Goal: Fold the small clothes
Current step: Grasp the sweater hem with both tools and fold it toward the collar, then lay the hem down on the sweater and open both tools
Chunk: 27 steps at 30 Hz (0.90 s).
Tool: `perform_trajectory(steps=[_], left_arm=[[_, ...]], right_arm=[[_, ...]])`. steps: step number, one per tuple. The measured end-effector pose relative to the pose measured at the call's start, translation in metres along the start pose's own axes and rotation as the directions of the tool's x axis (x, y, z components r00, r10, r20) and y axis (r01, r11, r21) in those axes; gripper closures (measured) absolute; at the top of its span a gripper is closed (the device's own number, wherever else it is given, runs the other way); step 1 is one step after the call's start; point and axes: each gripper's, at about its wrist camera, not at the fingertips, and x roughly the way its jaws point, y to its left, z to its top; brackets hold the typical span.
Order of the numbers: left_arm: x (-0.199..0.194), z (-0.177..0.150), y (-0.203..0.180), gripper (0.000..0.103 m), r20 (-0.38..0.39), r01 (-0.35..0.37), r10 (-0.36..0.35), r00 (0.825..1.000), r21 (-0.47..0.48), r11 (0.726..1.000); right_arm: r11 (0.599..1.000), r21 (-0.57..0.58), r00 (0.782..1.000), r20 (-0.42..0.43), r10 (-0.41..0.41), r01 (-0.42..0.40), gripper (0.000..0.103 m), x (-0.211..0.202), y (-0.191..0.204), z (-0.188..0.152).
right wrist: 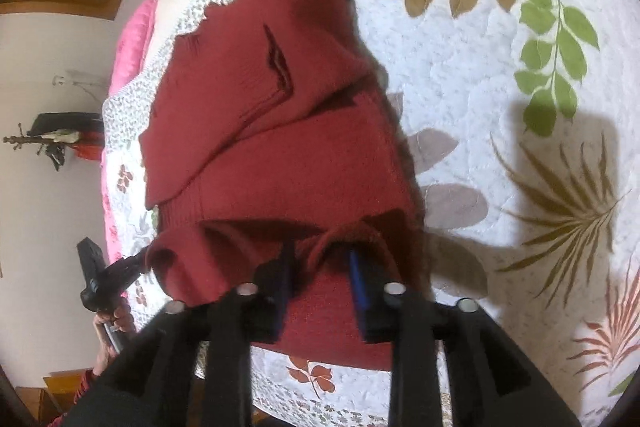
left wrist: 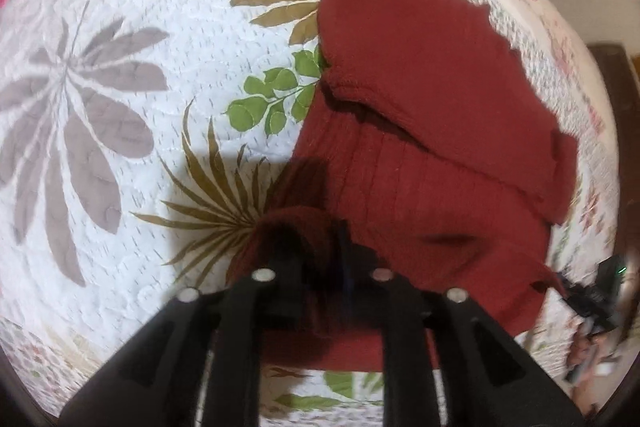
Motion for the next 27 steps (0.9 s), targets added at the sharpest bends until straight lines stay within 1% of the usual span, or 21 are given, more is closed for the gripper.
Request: perform_trajectory(steps=[1,2,3,7,9,10,11,12,13,15,16,17,19,21,24,27], left_arm=[[-0.005,0.001,0.001,0.054,0.012,-0.008,0.008,1.000,0.003,1.000],[-0.013,0.001,0.001,0.036,0.038,-0.033,0.032,0.999,0.019,0.999],[-0.020,0.002,0.000,0.034,0.065,-0.056,0.054,0.996,0.041,0.998],[-0.029,0.004,-0.009,0.034,0.093,-0.111,0.099,0.991,0.136,0.984],[-0.028,0.005,-0.022,0.034,0.102,-0.131,0.112,0.989,0.209,0.969],[-0.027,0.005,-0.028,0.033,0.106,-0.137,0.115,0.988,0.234,0.962],[-0.026,0.004,-0.033,0.032,0.108,-0.142,0.117,0.987,0.272,0.952],[-0.022,0.004,-0.040,0.032,0.105,-0.148,0.121,0.987,0.295,0.944],[-0.018,0.003,-0.047,0.032,0.110,-0.169,0.140,0.984,0.334,0.927],[-0.011,0.002,-0.052,0.032,0.117,-0.196,0.164,0.980,0.382,0.903],[-0.007,0.002,-0.054,0.032,0.144,-0.213,0.168,0.975,0.405,0.889],[-0.003,0.002,-0.056,0.032,0.144,-0.221,0.176,0.974,0.423,0.879],[0.002,0.005,-0.056,0.032,0.140,-0.220,0.176,0.974,0.437,0.872],[0.009,0.010,-0.056,0.032,0.131,-0.211,0.171,0.977,0.441,0.872],[0.017,0.013,-0.056,0.032,0.128,-0.210,0.170,0.977,0.455,0.865],[0.024,0.014,-0.059,0.032,0.129,-0.210,0.169,0.977,0.475,0.854]], right_arm=[[1.000,-0.013,1.000,0.015,-0.016,0.016,0.063,-0.005,-0.001,0.001],[0.999,-0.030,0.999,0.030,-0.036,0.036,0.060,-0.010,0.000,0.001],[0.997,-0.052,0.998,0.041,-0.046,0.049,0.060,-0.016,0.000,0.001],[0.983,-0.163,0.996,0.046,-0.077,0.084,0.059,-0.027,0.013,0.000],[0.969,-0.227,0.995,0.042,-0.094,0.101,0.054,-0.026,0.024,-0.002],[0.962,-0.254,0.994,0.041,-0.098,0.106,0.050,-0.025,0.030,-0.003],[0.952,-0.285,0.994,0.038,-0.101,0.108,0.044,-0.022,0.036,-0.005],[0.942,-0.314,0.993,0.036,-0.110,0.116,0.042,-0.018,0.042,-0.005],[0.936,-0.332,0.993,0.036,-0.117,0.122,0.038,-0.016,0.046,-0.006],[0.914,-0.383,0.990,0.029,-0.138,0.138,0.036,-0.006,0.055,-0.006],[0.906,-0.398,0.989,0.029,-0.148,0.147,0.033,-0.003,0.057,-0.005],[0.896,-0.414,0.986,0.028,-0.162,0.159,0.030,0.001,0.059,-0.004],[0.878,-0.441,0.980,0.020,-0.196,0.185,0.029,0.012,0.061,0.000],[0.870,-0.457,0.978,0.005,-0.207,0.186,0.028,0.021,0.061,0.003],[0.862,-0.467,0.974,-0.004,-0.226,0.198,0.026,0.031,0.058,0.008],[0.862,-0.467,0.973,-0.017,-0.232,0.198,0.026,0.041,0.054,0.011]])
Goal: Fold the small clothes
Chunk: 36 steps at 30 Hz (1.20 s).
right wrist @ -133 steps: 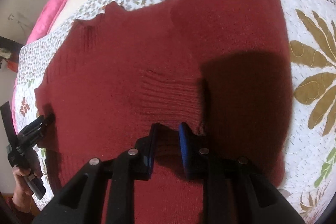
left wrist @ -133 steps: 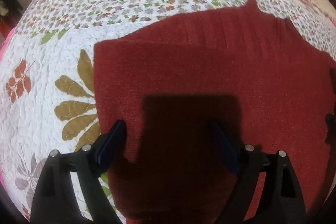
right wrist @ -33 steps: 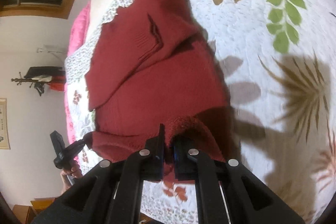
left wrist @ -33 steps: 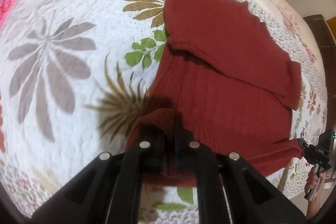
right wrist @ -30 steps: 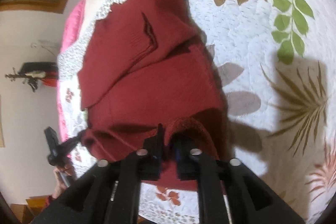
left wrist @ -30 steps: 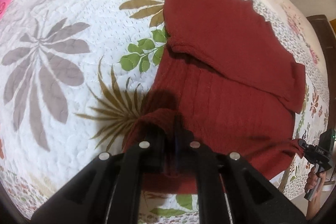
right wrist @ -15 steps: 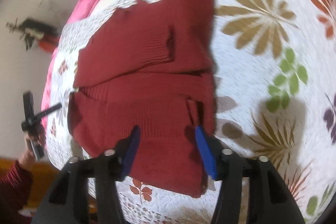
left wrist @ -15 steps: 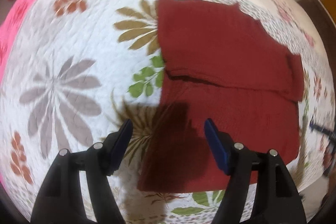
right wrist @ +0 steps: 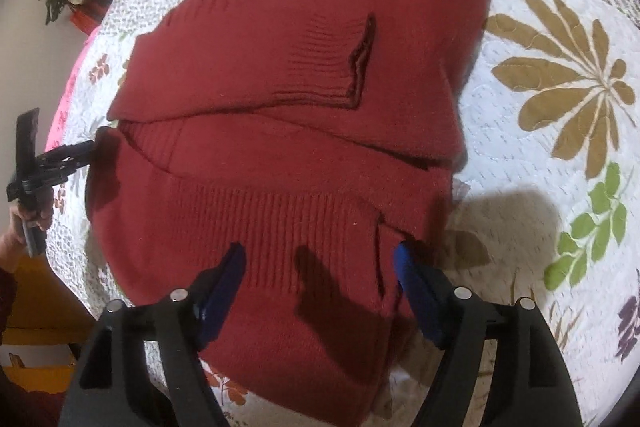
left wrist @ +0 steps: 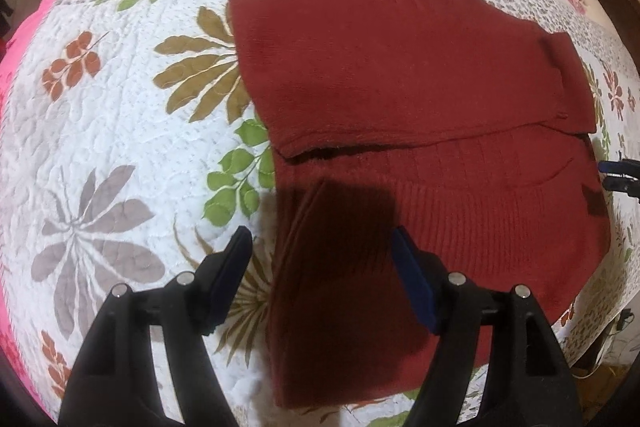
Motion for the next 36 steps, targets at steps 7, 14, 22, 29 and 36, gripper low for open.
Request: perform_trajectory(steps=[7,14,22,29,36], left_arm=[[0.013,0.004,-0.008,0.032,0.004,0.004,-0.004,1.000,0.012,1.000],[0.028,0.008,-0.012,0.091,0.003,-0.029,0.029,1.000,0.017,0.999],[-0.006,-0.006,-0.010,0.096,0.109,0.085,-0.082,0.991,-0.018,0.996],[0.017,-0.010,-0.010,0.096,0.071,0.061,-0.058,0.996,-0.044,0.997],[0.045,-0.002,-0.016,0.070,0.014,0.063,-0.063,0.998,-0.041,0.997]], right_arm=[[0.999,-0.042,0.999,-0.043,-0.013,0.011,0.038,0.018,0.006,0.000],[0.997,-0.076,0.999,-0.046,-0.005,0.002,0.094,0.020,0.012,-0.004],[0.993,-0.017,0.991,0.064,0.121,-0.120,0.095,-0.028,0.008,-0.010],[0.996,-0.018,0.995,0.036,0.093,-0.092,0.095,-0.018,0.007,-0.011],[0.997,-0.013,0.997,0.008,0.081,-0.081,0.095,0.001,0.003,-0.009]])
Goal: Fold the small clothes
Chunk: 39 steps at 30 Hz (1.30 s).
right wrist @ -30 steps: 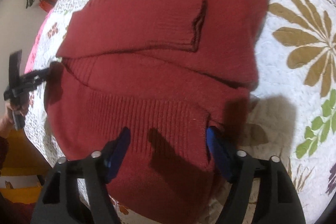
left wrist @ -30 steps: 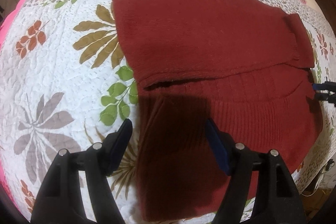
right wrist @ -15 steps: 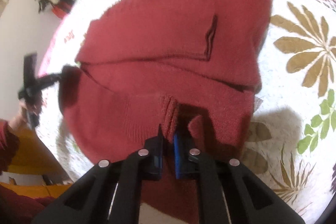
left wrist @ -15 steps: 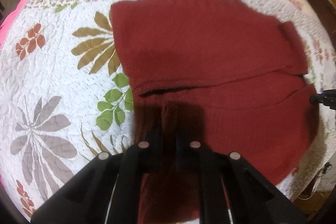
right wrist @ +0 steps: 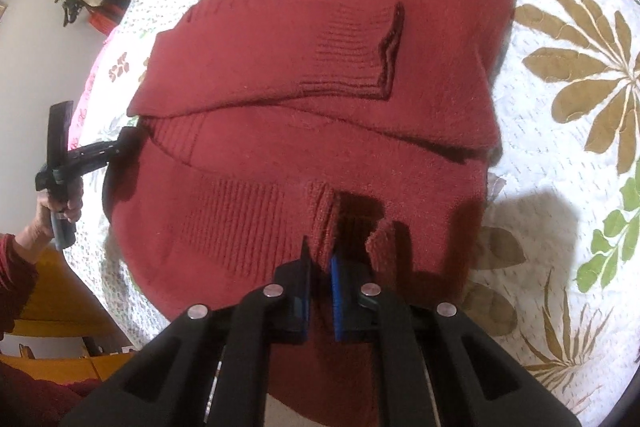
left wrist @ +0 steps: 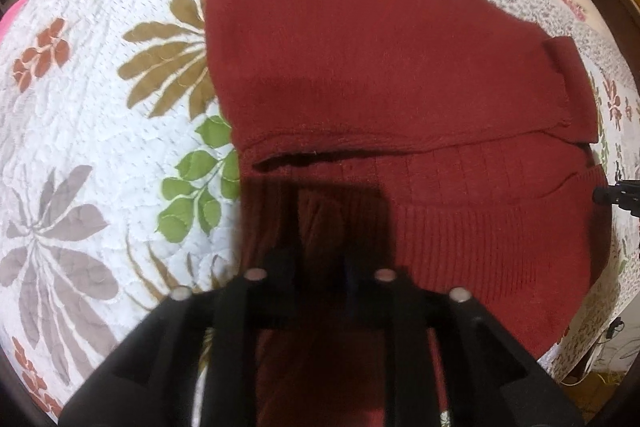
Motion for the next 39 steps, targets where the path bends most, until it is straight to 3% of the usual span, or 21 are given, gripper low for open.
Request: perform_trajectory(steps=[1,3,4,5,7,11,12,14,19,25,32,39], left_arm=[[0.002,0.001,-0.002,0.067,-0.004,0.009,-0.009,1.000,0.003,1.000],[0.005,0.003,-0.010,0.061,-0.008,0.015,-0.015,1.000,0.018,1.000],[0.009,0.006,-0.014,0.061,-0.009,0.014,-0.013,1.000,0.026,1.000],[0.011,0.007,-0.018,0.061,-0.010,0.009,-0.008,1.000,0.035,0.999],[0.017,0.010,-0.024,0.062,-0.009,-0.001,0.002,1.000,0.043,0.999],[0.017,0.008,-0.027,0.091,0.006,-0.027,0.027,1.000,0.044,0.999],[0.014,0.007,-0.027,0.096,0.013,-0.034,0.034,0.999,0.041,0.999],[0.006,0.005,-0.024,0.097,0.035,-0.030,0.029,0.999,0.034,0.999],[-0.028,0.004,-0.025,0.097,0.120,-0.011,0.009,0.993,0.018,1.000],[-0.062,0.012,-0.025,0.097,0.218,0.004,-0.010,0.976,0.025,1.000],[-0.085,0.059,-0.019,0.097,0.324,0.034,-0.031,0.945,-0.005,0.999],[-0.082,0.117,-0.005,0.097,0.387,0.021,0.002,0.922,-0.057,0.998]], right_arm=[[1.000,-0.004,1.000,-0.011,0.009,-0.009,0.091,0.002,0.000,0.000],[1.000,0.002,1.000,-0.021,-0.005,0.005,0.068,0.003,0.000,-0.001],[1.000,0.005,1.000,-0.018,-0.010,0.010,0.042,0.003,-0.001,0.000],[1.000,0.002,1.000,-0.011,-0.012,0.012,0.039,0.003,0.000,0.000],[1.000,-0.001,1.000,-0.023,-0.003,0.003,0.044,0.007,0.000,0.002],[0.999,-0.033,0.998,-0.057,0.002,-0.004,0.084,0.017,0.006,0.002],[0.999,-0.052,0.998,-0.058,-0.005,0.002,0.088,0.016,0.009,0.001],[0.998,-0.058,0.999,-0.045,0.007,-0.009,0.093,0.012,0.013,0.000],[0.999,-0.030,0.998,0.051,0.040,-0.038,0.095,-0.027,0.009,0.004],[0.997,-0.018,0.982,0.174,0.079,-0.077,0.095,-0.077,0.006,0.019],[0.997,-0.045,0.965,0.256,0.065,-0.055,0.095,-0.110,0.009,0.054],[0.999,-0.037,0.953,0.301,0.018,-0.007,0.095,-0.116,-0.003,0.108]])
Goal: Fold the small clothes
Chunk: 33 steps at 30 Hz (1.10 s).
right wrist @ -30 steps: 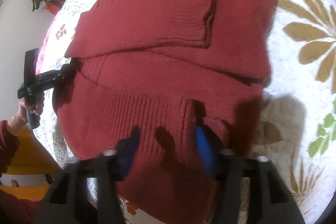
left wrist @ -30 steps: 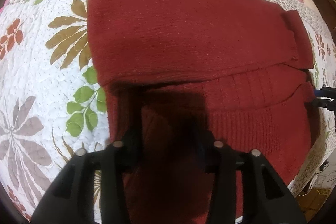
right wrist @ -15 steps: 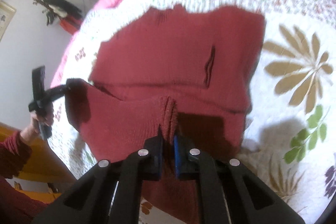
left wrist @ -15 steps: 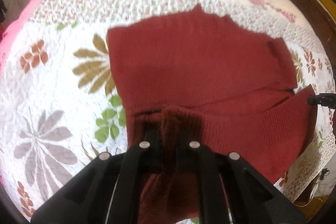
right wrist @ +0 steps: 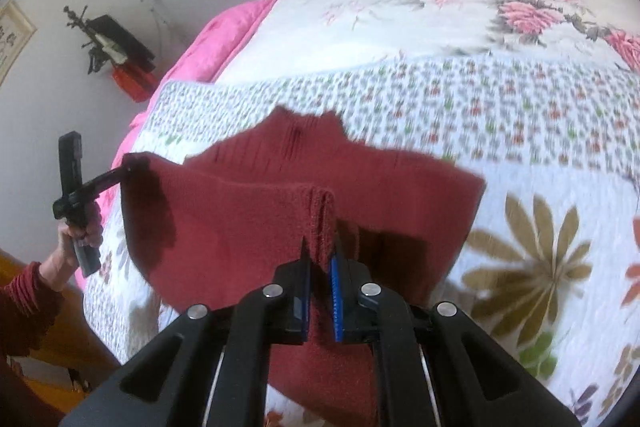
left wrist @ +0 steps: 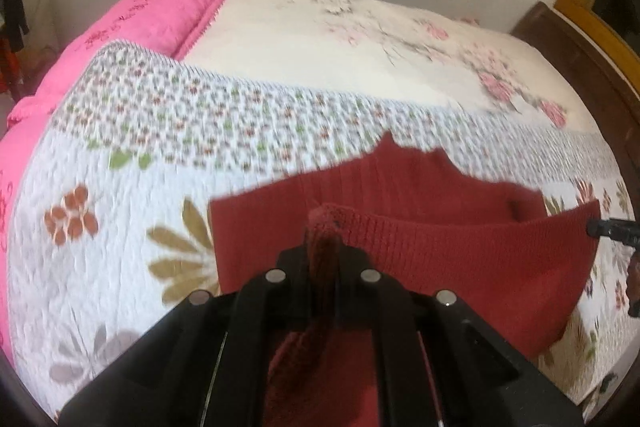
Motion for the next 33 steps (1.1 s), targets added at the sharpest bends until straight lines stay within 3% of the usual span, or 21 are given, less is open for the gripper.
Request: perform_trajectory(steps=[9,16,22,25,27,28,30,31,33], left_arm=[[0.061,0.055,0.001,0.097,-0.002,-0.065,0.065,0.998,-0.006,0.998],[0.115,0.050,0.003,0.097,-0.082,-0.134,0.135,0.987,0.029,0.991],[0.157,0.037,0.017,0.093,-0.181,-0.184,0.183,0.966,0.012,0.983],[0.161,0.037,0.019,0.084,-0.188,-0.207,0.204,0.961,0.005,0.978],[0.157,0.039,0.024,0.065,-0.201,-0.239,0.231,0.952,-0.017,0.971],[0.156,0.039,0.024,0.060,-0.205,-0.242,0.232,0.951,-0.026,0.970],[0.144,0.040,0.031,0.039,-0.227,-0.241,0.221,0.948,-0.063,0.968],[0.133,0.038,0.033,0.036,-0.230,-0.224,0.200,0.952,-0.087,0.971],[0.114,0.033,0.031,0.036,-0.232,-0.240,0.215,0.949,-0.083,0.967]], right_arm=[[0.995,0.072,0.998,-0.002,-0.063,0.063,0.095,0.043,-0.041,0.060],[0.985,0.123,0.990,-0.088,-0.110,0.120,0.095,0.090,-0.073,0.070],[0.974,0.151,0.977,-0.160,-0.142,0.166,0.094,0.123,-0.089,0.067],[0.971,0.155,0.973,-0.172,-0.157,0.184,0.093,0.132,-0.090,0.065],[0.969,0.166,0.974,-0.168,-0.153,0.181,0.088,0.129,-0.088,0.066],[0.968,0.167,0.974,-0.162,-0.160,0.187,0.082,0.125,-0.087,0.067],[0.965,0.169,0.973,-0.145,-0.178,0.202,0.060,0.113,-0.082,0.065],[0.966,0.171,0.976,-0.128,-0.176,0.196,0.054,0.104,-0.078,0.062],[0.967,0.155,0.976,-0.114,-0.185,0.202,0.053,0.089,-0.068,0.055]])
